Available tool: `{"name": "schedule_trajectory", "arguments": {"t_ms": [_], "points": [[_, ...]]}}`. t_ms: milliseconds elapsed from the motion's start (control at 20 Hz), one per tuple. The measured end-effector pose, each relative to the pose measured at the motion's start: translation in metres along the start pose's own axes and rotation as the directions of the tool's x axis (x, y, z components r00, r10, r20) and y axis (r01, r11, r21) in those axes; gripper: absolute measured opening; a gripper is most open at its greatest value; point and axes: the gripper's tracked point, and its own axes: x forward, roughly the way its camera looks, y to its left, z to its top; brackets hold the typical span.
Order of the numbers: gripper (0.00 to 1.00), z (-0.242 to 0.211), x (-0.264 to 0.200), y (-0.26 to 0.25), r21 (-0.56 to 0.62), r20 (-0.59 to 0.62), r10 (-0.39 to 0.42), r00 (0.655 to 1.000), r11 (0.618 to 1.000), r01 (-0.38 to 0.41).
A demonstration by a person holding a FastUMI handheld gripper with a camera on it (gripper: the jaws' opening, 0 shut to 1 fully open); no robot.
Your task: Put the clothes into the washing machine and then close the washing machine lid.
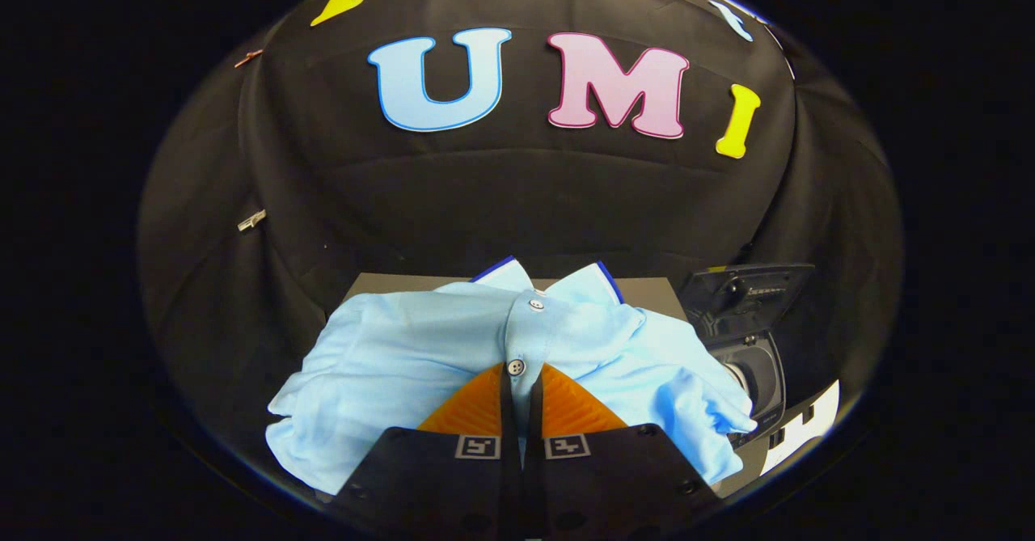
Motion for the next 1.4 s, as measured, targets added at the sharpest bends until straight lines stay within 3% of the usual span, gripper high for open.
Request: {"name": "schedule_trajectory", "arguments": {"t_ms": [400,750,900,1100,1400], "points": [[0.05,0.011,-0.021,-0.008,-0.039,0.039,0.055,0.998,0.998,-0.053],[0.05,0.023,-0.027,-0.023,-0.050,0.020,0.237,0.971,0.970,-0.236],[0.05,0.034,-0.024,-0.082,-0.063,0.023,0.289,0.957,0.956,-0.287],[0.05,0.046,-0.014,-0.159,0.020,-0.008,0.348,0.938,0.937,-0.348],[0.05,0.057,-0.011,-0.236,0.021,0.001,0.397,0.918,0.917,-0.397]]}}
